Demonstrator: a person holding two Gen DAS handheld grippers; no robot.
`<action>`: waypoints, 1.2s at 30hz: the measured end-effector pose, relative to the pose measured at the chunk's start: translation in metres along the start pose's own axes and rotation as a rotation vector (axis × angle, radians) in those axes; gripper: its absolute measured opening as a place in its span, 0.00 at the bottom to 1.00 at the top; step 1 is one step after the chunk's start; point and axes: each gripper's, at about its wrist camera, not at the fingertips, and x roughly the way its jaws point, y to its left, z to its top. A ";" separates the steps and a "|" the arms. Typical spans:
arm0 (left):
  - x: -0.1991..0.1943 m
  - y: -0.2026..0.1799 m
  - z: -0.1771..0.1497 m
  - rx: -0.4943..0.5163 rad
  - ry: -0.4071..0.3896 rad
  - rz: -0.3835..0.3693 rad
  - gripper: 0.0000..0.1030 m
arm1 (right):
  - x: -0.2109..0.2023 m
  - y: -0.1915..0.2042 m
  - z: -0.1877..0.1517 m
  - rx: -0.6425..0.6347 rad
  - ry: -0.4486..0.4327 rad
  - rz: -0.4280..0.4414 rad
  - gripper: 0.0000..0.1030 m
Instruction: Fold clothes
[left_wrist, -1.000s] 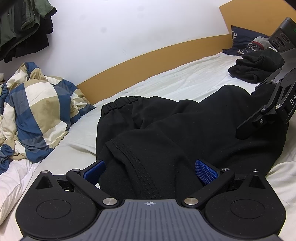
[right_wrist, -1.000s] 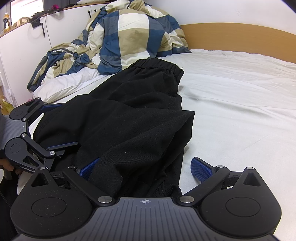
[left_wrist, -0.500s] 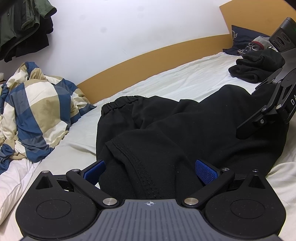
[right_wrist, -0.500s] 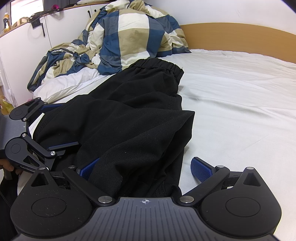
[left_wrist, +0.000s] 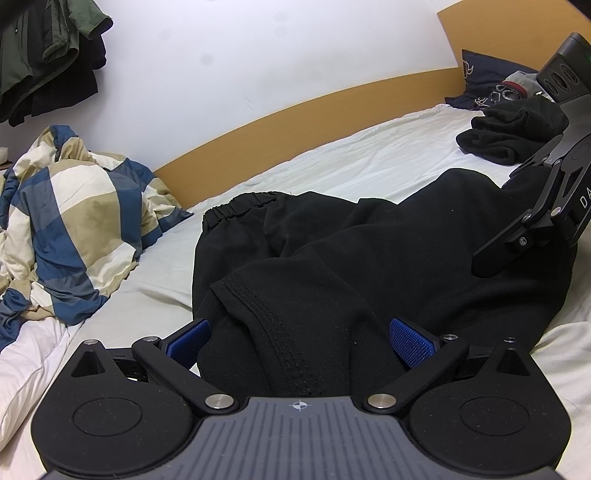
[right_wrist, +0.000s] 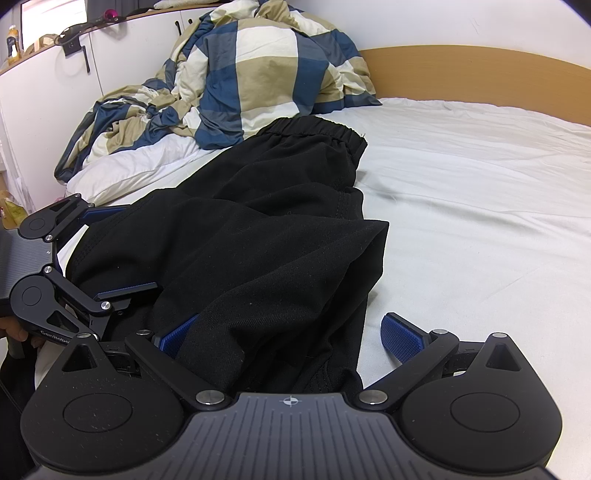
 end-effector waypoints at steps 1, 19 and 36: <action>0.000 0.000 0.000 0.000 0.000 0.000 1.00 | 0.000 0.000 0.000 0.000 0.000 0.000 1.00; -0.003 0.003 -0.002 -0.006 0.000 -0.007 1.00 | 0.000 0.000 0.000 0.000 0.000 0.001 1.00; -0.005 0.002 -0.002 -0.003 -0.001 -0.006 1.00 | 0.000 0.000 0.001 0.000 0.001 0.001 1.00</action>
